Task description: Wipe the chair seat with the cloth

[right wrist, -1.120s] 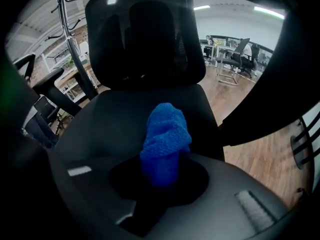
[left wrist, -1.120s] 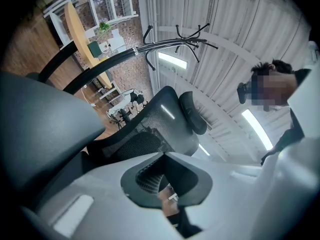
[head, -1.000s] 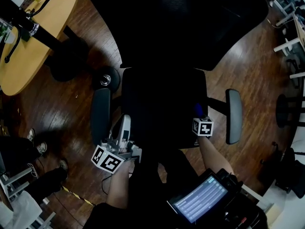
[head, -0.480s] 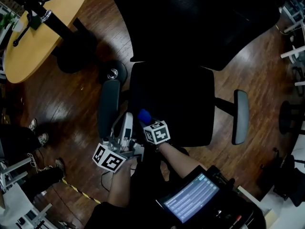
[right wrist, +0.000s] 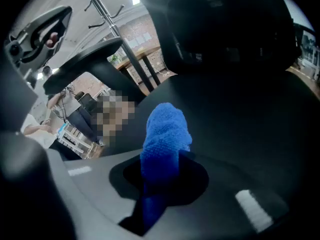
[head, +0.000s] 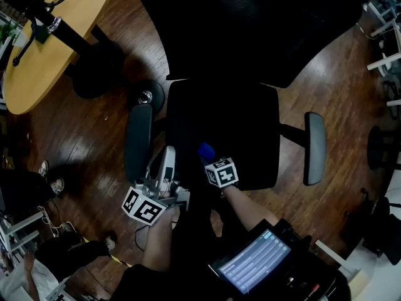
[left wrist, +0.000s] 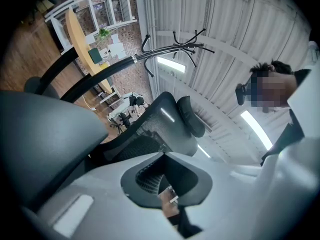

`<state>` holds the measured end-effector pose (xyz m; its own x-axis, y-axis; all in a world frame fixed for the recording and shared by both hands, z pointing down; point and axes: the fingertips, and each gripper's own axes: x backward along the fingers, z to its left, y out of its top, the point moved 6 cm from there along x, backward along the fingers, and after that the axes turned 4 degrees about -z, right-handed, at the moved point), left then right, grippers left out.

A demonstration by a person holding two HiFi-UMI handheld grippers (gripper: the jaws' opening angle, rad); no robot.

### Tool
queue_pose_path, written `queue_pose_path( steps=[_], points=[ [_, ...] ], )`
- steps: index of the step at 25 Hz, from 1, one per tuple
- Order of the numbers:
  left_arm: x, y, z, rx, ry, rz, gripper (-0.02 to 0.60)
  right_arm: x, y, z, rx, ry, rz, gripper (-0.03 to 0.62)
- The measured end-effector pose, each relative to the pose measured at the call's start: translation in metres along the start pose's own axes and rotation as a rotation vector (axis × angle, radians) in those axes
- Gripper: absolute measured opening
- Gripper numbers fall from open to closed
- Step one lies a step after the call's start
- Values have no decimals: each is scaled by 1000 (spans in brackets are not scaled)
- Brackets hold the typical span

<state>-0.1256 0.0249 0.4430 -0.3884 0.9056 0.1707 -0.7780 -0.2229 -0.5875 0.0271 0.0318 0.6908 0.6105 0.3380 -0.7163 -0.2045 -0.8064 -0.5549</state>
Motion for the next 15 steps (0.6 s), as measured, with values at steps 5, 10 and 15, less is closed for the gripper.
queue_pose_path(
  steps=[5,10,15],
  points=[
    [-10,-5,-4,13,-20,15,-8,77,-31,-84,-66,-185,-8,55],
    [-18,-12,-7,21,-39,22,-8,150,-59,-148,-157,-368,-66,54],
    [-19,-14,-8,24,-44,31,-8,158,-60,-152,-197,-404,-74,54]
  ],
)
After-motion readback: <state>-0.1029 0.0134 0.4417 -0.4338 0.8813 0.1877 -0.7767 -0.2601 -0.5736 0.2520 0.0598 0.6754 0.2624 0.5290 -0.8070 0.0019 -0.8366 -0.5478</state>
